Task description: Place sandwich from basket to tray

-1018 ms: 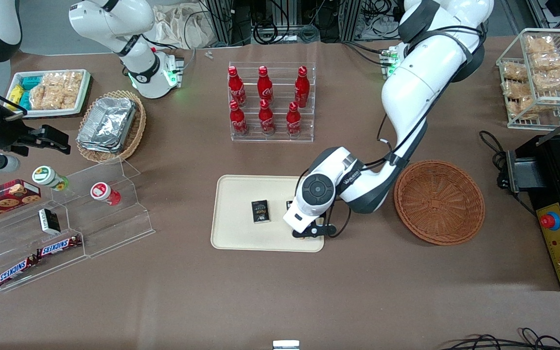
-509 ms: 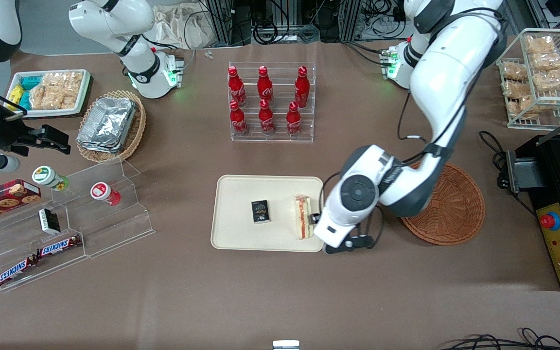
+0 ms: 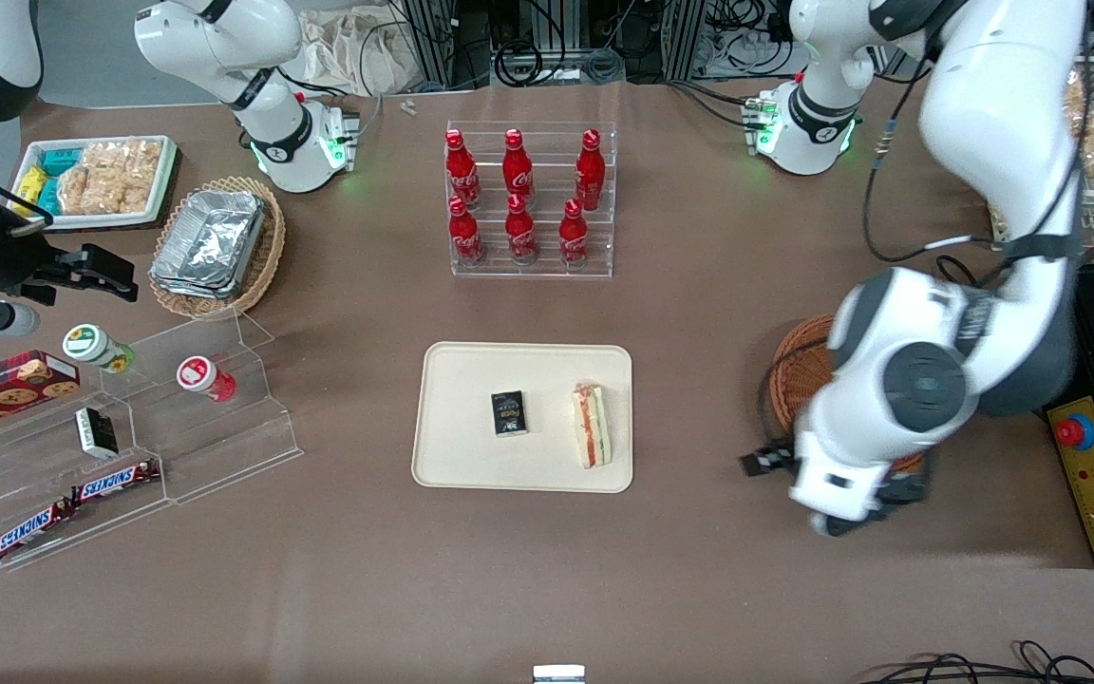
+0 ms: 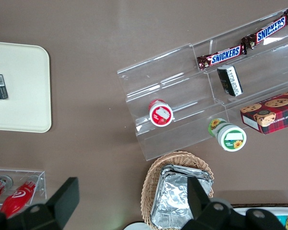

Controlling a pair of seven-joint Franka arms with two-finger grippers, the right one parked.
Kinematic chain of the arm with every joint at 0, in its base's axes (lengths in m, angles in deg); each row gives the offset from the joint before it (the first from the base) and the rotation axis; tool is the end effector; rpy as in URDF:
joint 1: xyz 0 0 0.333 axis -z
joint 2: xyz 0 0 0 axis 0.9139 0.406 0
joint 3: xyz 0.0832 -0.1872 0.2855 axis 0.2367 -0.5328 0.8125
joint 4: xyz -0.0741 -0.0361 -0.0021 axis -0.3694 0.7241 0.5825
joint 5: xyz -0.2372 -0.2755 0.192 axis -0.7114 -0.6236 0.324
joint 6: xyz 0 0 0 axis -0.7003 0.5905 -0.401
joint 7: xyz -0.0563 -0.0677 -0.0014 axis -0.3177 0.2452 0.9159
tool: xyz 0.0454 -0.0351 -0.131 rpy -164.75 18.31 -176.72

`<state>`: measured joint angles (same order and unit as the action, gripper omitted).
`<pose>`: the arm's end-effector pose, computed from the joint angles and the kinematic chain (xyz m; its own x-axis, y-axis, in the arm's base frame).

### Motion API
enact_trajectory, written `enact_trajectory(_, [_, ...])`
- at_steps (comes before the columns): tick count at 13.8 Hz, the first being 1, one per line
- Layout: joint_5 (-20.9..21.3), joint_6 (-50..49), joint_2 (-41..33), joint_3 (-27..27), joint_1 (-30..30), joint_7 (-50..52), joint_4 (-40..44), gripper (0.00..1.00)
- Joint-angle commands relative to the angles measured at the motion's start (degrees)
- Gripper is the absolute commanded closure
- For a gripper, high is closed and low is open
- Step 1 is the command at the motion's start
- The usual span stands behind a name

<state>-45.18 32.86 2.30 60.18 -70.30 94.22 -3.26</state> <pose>0.7468 -0.1751 0.4127 0.9192 0.3938 0.0008 0.3936 -0.9189 -0.0262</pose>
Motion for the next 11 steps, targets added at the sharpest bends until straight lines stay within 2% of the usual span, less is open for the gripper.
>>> enact_trajectory(1, [-0.42,-3.83,-2.18,-0.36,-6.09,-8.72,-1.81,0.00])
enact_trajectory(3, [-1.98,-5.26,-3.68,-1.67,-13.63,-19.94,-4.43,0.00])
enact_trajectory(5, [-1.82,-1.15,-7.09,-2.03,-17.52,-28.33,-8.82,0.00])
enact_trajectory(8, [-3.31,-0.17,-15.69,-2.21,-19.20,-29.32,-17.15,0.00])
enact_trajectory(10, [-8.39,0.19,-22.02,-2.73,-20.17,-32.73,-22.88,0.00])
enact_trajectory(11, [-9.46,0.89,-25.88,-3.34,-20.09,-32.84,-26.65,0.00])
